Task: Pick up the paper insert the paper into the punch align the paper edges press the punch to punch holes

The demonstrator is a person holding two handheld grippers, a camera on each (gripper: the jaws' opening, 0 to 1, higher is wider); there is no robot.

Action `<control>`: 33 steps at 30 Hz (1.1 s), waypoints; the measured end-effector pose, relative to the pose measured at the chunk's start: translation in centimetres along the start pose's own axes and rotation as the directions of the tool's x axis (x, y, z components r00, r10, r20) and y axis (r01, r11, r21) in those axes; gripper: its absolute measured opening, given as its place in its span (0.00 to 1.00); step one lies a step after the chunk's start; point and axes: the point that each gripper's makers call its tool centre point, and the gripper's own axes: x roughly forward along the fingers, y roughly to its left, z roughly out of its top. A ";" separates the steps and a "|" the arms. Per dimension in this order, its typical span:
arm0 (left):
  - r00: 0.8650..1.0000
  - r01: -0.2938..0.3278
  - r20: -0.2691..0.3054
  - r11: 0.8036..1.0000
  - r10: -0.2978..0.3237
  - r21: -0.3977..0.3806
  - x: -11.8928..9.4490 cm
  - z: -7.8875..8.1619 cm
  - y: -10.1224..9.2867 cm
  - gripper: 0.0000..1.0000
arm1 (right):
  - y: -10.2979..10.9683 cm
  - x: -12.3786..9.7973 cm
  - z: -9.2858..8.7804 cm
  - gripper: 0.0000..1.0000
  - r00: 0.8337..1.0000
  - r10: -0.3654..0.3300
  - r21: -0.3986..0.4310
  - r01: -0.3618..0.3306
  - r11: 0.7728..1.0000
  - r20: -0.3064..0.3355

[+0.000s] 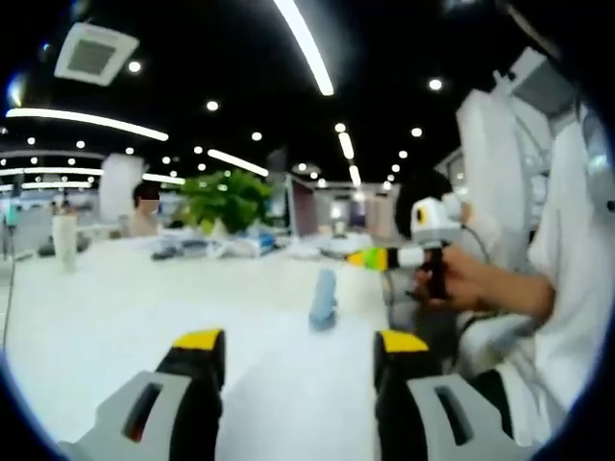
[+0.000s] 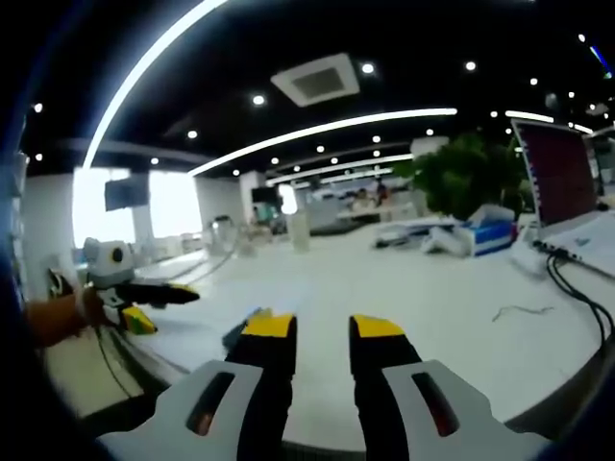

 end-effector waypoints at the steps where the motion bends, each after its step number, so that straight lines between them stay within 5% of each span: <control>1: 1.000 -0.003 -0.001 1.000 0.003 0.000 -0.2 0.0 0.2 0.62 | -0.1 0.0 -0.1 0.25 1.000 -0.001 0.001 0.001 1.000 -0.002; 33: 0.998 -0.037 -0.043 0.999 0.037 0.018 -4.4 -1.7 2.4 0.61 | 0.5 0.2 -0.7 0.25 0.999 0.021 -0.045 -0.022 0.999 -0.026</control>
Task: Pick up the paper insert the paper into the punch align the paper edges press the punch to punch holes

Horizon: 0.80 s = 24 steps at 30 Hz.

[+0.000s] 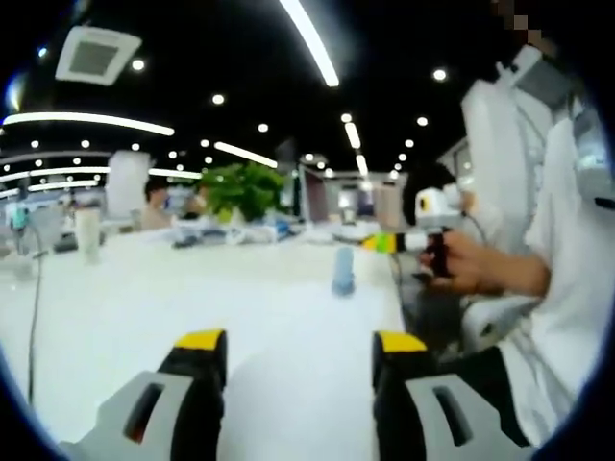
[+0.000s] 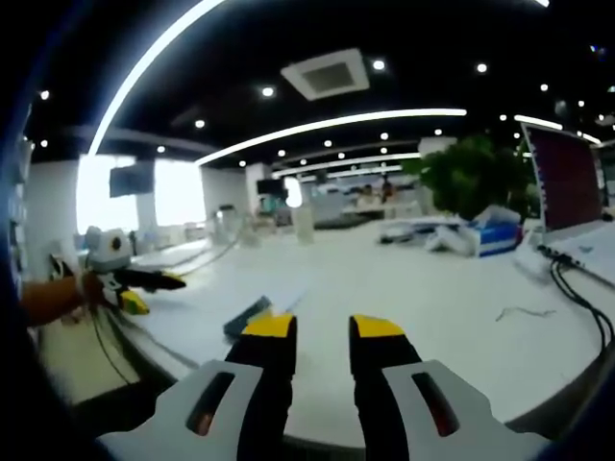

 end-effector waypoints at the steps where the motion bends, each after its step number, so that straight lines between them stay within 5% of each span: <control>1: 1.000 -0.001 -0.001 1.000 0.001 0.000 -0.1 0.0 0.1 0.61 | 0.0 0.0 0.0 0.25 1.000 0.000 0.001 0.000 1.000 -0.001; 12: 0.999 0.030 -0.024 0.999 -0.029 0.027 -0.4 -0.7 -0.3 0.60 | -0.3 -0.2 -0.2 0.25 1.000 0.000 -0.007 0.000 1.000 -0.005; 24: 0.999 -0.016 -0.034 1.000 0.017 0.015 -0.6 -1.0 1.1 0.55 | -0.4 -0.6 -0.6 0.25 1.000 0.004 -0.002 -0.004 1.000 -0.008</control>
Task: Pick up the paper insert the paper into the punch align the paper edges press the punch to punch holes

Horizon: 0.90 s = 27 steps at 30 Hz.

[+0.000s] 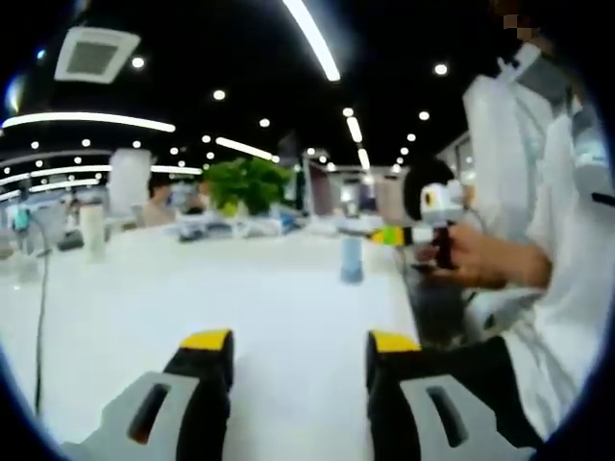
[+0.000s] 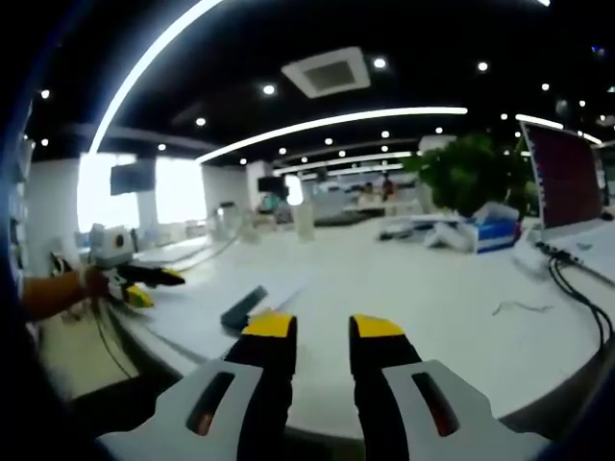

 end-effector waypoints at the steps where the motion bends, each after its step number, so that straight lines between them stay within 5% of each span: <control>1: 1.000 0.000 -0.003 1.000 0.000 0.003 0.0 -0.1 0.0 0.55 | 0.0 0.0 0.0 0.25 1.000 0.000 0.001 0.000 1.000 0.000; 7: 0.998 -0.030 -0.047 0.999 0.031 0.030 0.2 -0.9 0.5 0.55 | 0.0 0.0 0.0 0.25 1.000 0.017 -0.002 -0.017 1.000 0.003; 16: 0.998 -0.031 -0.062 0.998 0.034 0.049 0.3 -1.2 0.3 0.55 | -0.5 -0.1 1.2 0.25 0.995 0.096 -0.130 -0.097 0.987 -0.017; 27: 0.998 -0.020 -0.064 0.999 0.022 0.040 0.5 -1.1 0.1 0.55 | 1.7 0.2 -0.4 0.28 0.952 0.277 -0.214 -0.299 0.930 -0.127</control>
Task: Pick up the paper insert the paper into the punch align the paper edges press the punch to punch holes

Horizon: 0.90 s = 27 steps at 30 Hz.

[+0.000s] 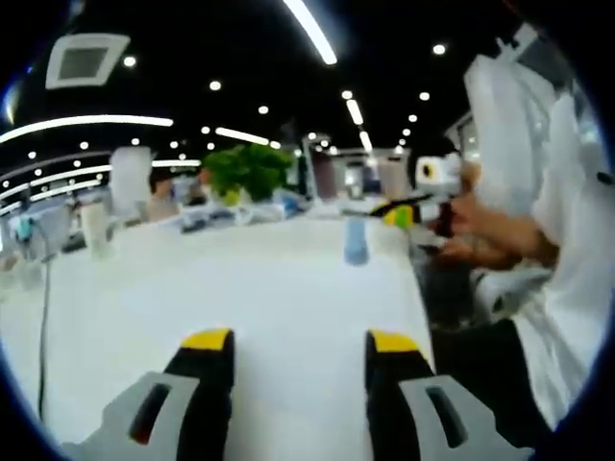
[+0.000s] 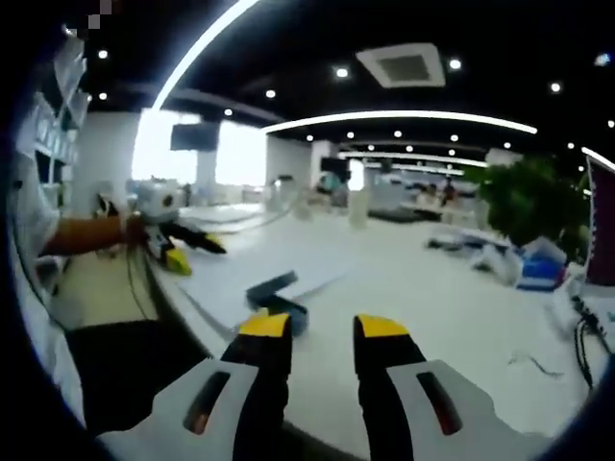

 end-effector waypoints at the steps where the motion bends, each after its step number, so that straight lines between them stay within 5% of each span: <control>1: 1.000 0.000 0.000 1.000 0.000 -0.001 0.0 0.0 0.0 0.55 | 0.1 0.0 -0.1 0.28 1.000 0.011 -0.004 -0.011 1.000 -0.004; 18: 1.000 0.003 -0.006 1.000 -0.003 -0.026 0.1 -0.1 0.0 0.52 | 1.3 2.0 -1.1 0.33 0.972 0.225 -0.067 -0.229 0.971 -0.061; 21: 1.000 0.002 -0.005 1.000 -0.002 -0.026 0.1 -0.1 -0.1 0.52 | 2.6 2.5 -1.3 0.33 0.937 0.342 -0.064 -0.346 0.936 -0.068; 27: 1.000 0.002 -0.005 1.000 -0.003 -0.029 0.1 -0.2 -0.1 0.52 | 2.8 3.6 -1.2 0.33 0.892 0.442 -0.095 -0.451 0.888 -0.098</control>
